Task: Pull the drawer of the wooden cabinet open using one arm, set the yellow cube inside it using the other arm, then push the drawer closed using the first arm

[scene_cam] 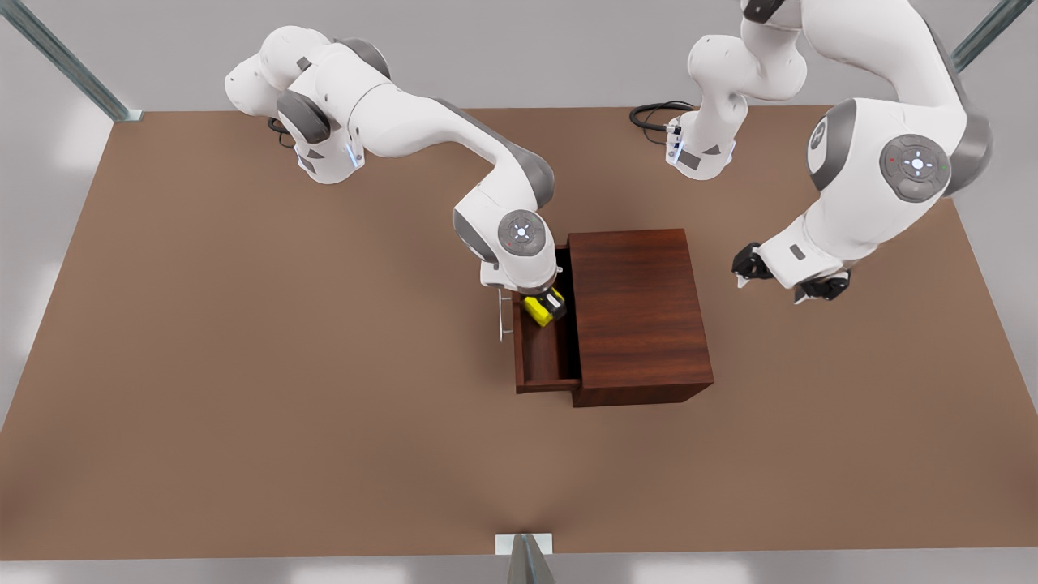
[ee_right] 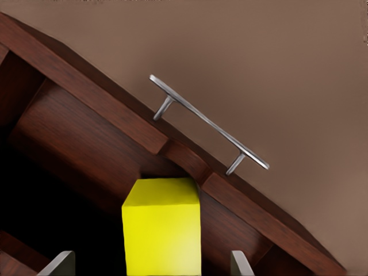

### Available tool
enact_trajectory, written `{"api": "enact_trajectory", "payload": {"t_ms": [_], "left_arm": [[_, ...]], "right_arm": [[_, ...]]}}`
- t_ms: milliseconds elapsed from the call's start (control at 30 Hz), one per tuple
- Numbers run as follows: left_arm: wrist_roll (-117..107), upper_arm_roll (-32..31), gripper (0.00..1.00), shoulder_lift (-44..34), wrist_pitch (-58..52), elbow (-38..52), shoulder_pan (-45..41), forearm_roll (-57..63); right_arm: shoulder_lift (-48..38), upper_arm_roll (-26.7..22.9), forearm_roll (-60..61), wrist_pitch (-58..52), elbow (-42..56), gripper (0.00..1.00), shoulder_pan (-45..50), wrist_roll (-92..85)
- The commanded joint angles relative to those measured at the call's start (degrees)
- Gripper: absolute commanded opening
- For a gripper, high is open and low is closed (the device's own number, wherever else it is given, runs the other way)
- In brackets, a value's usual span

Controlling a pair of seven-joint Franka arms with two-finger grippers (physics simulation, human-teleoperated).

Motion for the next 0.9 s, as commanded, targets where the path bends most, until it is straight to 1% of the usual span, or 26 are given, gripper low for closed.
{"api": "enact_trajectory", "payload": {"t_ms": [0,33,67,100,133,167,200,233,267,300,333,367,400,433,467,500,567,633,700,800,833,867], "left_arm": [[-11.3,-0.1,1.0,1.2,-1.8,1.5,-1.4,-0.5],[-19.3,-0.9,1.0,2.3,-1.5,1.9,-1.3,-1.5],[-21.5,-1.3,1.0,2.5,-1.1,1.9,-1.5,-4.7],[-27.7,-1.9,1.0,2.6,0.3,1.9,-3.0,-5.0],[-29.9,-2.7,1.0,2.6,1.3,3.9,-4.8,-4.5],[-34.1,-3.9,1.0,3.2,1.2,5.8,-7.5,-4.2],[-43.7,-4.2,1.0,3.5,1.6,7.0,-11.6,-4.2],[-58.4,-4.1,1.0,5.0,3.9,7.6,-15.2,-2.5],[-65.3,-4.1,1.0,8.0,5.3,11.9,-17.1,-2.4],[-69.4,-4.0,1.0,14.7,5.6,20.9,-19.9,-2.6],[-73.0,-4.0,1.0,17.8,9.3,25.2,-21.6,-2.6],[-77.2,-3.9,1.0,20.1,17.6,25.7,-23.4,-2.6],[-79.9,-3.9,1.0,24.2,22.1,28.7,-24.7,-2.4],[-80.1,-3.9,1.0,27.4,26.1,31.1,-25.2,-2.2],[-80.0,-3.7,1.0,29.8,31.4,31.2,-25.9,-1.7],[-80.0,-3.7,1.0,31.5,32.9,31.2,-26.8,1.2],[-80.0,-3.7,1.0,35.3,40.1,31.3,-27.3,2.7],[-80.0,-3.6,1.0,37.3,40.5,31.2,-29.0,5.4],[-80.1,-3.4,1.0,37.7,39.1,31.0,-29.8,6.2],[-83.1,-3.7,1.0,37.5,28.5,30.9,-30.8,6.0],[-87.8,-4.2,1.0,37.5,27.7,30.8,-30.9,5.9],[-88.5,-4.1,1.0,37.9,24.4,29.8,-32.2,6.2]], "right_arm": [[-1.0,-0.1,0.0,-0.8,0.0,1.0,-1.8,6.4],[-3.2,0.0,-0.1,-5.0,0.0,1.0,-6.6,5.0],[-5.8,0.0,-0.2,-13.9,0.0,1.0,-13.7,-7.8],[-7.0,0.0,-0.3,-18.6,-0.1,1.0,-20.3,-18.2],[-10.2,0.4,-0.3,-22.3,-0.6,1.0,-28.5,-31.2],[-12.2,0.7,-2.5,-22.4,-3.1,1.0,-35.0,-45.7],[-16.9,0.9,-3.4,-19.9,-11.4,1.0,-39.6,-57.5],[-23.4,0.8,-3.5,-12.0,-23.1,1.0,-43.9,-70.7],[-28.6,0.8,-5.6,-8.2,-29.9,1.0,-46.8,-86.9],[-34.5,0.8,-5.9,-6.4,-36.7,1.0,-49.1,-96.7],[-35.8,0.8,-6.0,-6.6,-37.6,1.0,-49.4,-94.9],[-36.7,0.9,-6.0,-7.1,-38.2,1.0,-49.3,-95.0],[-37.1,1.1,-6.0,-7.3,-38.1,1.0,-49.0,-94.9],[-37.0,1.2,-5.9,-9.9,-37.8,1.0,-49.0,-95.2],[-36.8,1.3,-6.0,-9.9,-37.6,1.0,-48.8,-95.7],[-36.4,1.2,-5.9,-10.0,-37.4,1.0,-48.5,-95.2],[-36.0,1.1,-5.9,-10.1,-37.1,1.0,-48.6,-95.1],[-35.9,1.1,-5.8,-10.0,-37.0,1.0,-48.7,-95.0],[-35.8,1.0,-5.8,-10.0,-36.9,1.0,-48.8,-95.2],[-35.8,0.9,-5.9,-10.0,-36.9,1.0,-48.9,-95.5],[-35.8,0.9,-5.9,-10.0,-36.9,1.0,-48.9,-95.6],[-35.8,0.9,-5.9,-10.1,-36.9,1.0,-48.9,-95.6]]}}
